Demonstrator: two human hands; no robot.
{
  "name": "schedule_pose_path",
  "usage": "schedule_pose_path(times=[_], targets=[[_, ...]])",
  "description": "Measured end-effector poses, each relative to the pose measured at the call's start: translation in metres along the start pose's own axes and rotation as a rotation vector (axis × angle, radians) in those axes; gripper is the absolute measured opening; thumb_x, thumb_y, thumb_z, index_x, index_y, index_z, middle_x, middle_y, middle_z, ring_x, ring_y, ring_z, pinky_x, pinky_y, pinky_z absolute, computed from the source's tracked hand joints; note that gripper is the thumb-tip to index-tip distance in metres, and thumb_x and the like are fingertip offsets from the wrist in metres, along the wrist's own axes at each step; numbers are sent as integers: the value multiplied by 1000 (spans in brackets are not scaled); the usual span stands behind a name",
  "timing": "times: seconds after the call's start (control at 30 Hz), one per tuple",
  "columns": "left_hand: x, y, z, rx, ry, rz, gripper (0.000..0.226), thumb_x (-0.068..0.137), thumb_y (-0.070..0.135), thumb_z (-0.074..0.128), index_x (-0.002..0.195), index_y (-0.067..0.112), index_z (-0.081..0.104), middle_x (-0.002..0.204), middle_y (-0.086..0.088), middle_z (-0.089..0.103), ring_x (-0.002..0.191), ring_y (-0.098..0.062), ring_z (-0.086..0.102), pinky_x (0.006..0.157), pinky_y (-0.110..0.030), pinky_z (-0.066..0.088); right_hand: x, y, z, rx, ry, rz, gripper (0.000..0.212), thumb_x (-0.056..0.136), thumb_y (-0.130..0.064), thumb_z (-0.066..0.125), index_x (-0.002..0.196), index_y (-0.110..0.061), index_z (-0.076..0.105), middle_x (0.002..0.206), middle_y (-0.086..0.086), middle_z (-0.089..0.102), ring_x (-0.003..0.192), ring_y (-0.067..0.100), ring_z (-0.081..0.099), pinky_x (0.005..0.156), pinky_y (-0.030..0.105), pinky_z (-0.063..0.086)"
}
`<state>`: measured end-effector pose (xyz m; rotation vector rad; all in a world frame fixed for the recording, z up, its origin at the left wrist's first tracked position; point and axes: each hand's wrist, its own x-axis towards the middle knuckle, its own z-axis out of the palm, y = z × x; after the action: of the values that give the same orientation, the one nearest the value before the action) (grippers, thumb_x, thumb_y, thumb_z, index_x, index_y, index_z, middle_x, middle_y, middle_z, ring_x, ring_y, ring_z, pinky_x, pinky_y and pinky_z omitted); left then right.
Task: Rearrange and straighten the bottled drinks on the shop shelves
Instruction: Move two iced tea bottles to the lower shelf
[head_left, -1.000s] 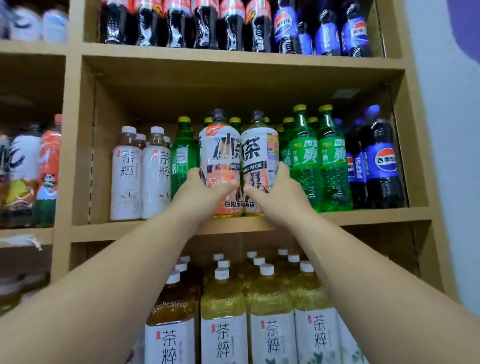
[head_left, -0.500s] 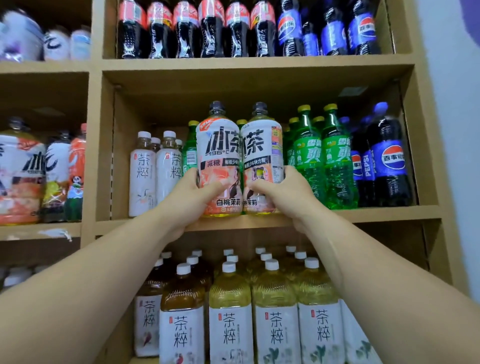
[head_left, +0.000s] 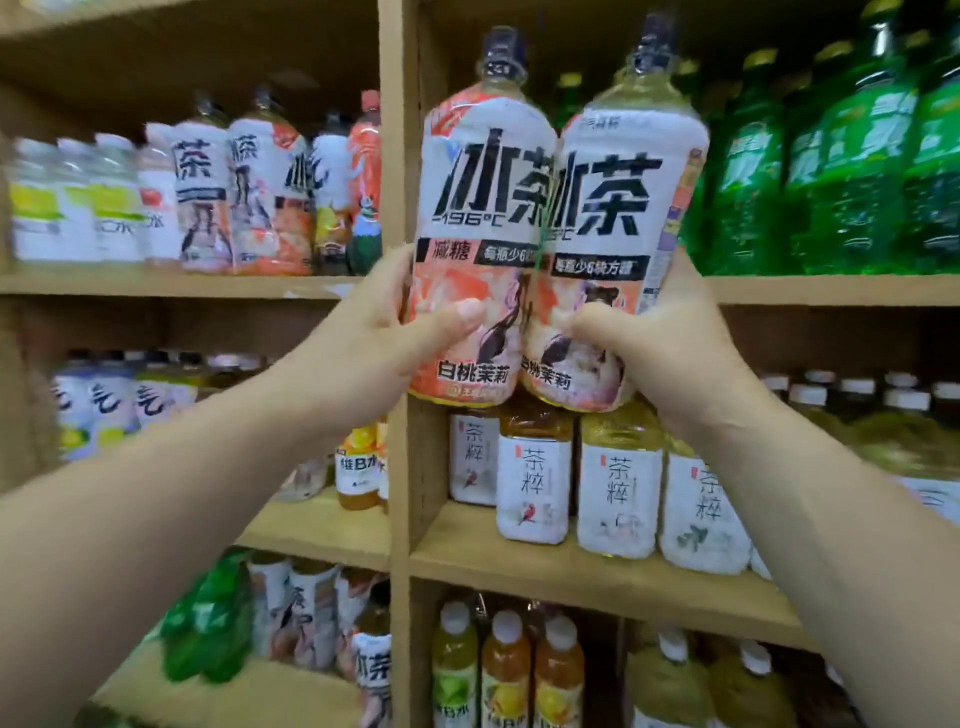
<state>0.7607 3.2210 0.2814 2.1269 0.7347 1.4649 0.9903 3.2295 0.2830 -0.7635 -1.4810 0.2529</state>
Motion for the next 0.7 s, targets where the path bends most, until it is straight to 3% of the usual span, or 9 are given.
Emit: schedule_pose_path(times=[0.1,0.2,0.33,0.43,0.53,0.7], targets=[[-50,-32,-26,-49,29,-81,60,85,46,69,139,28,50,128,4,70,118,-13,67,94,-37,54,-39,9,40,-7,-83,60,70,57,-36,85,122,-27,61,103,-12,76,93,3,73,83,34,58],[-101,-65,-55,-58,31,-162,61,82,46,70,139,33,51,130,7,69,120,-13,66,99,-42,51,-80,21,82,-13,-171,131,71,61,-42,88,123,-35,54,109,-17,74,98,0,70,85,34,57],[-163,-110,-100,-144,6,-302,63,79,45,74,138,36,53,135,5,67,125,-16,63,103,-47,47,-135,31,141,27,-274,250,74,61,-43,94,124,-42,54,115,-25,72,105,-5,68,89,26,55],[-195,-135,-131,-191,-22,-373,65,83,35,75,142,27,50,137,3,66,127,-16,62,102,-39,51,-170,38,186,132,-306,367,70,60,-24,96,119,-33,59,112,-20,75,103,1,72,82,20,57],[-217,-158,-162,-259,-30,-450,73,74,34,80,140,21,50,132,0,69,122,-20,66,91,-30,56,-196,43,226,171,-303,451,76,53,-28,96,120,-26,61,111,-13,77,102,8,74,84,29,59],[-244,-192,-194,-332,-68,-565,84,71,30,83,143,17,44,133,-7,68,122,-26,65,93,-36,56,-228,56,268,222,-317,573,86,50,-30,96,127,-21,58,116,-7,77,107,13,73,91,35,58]])
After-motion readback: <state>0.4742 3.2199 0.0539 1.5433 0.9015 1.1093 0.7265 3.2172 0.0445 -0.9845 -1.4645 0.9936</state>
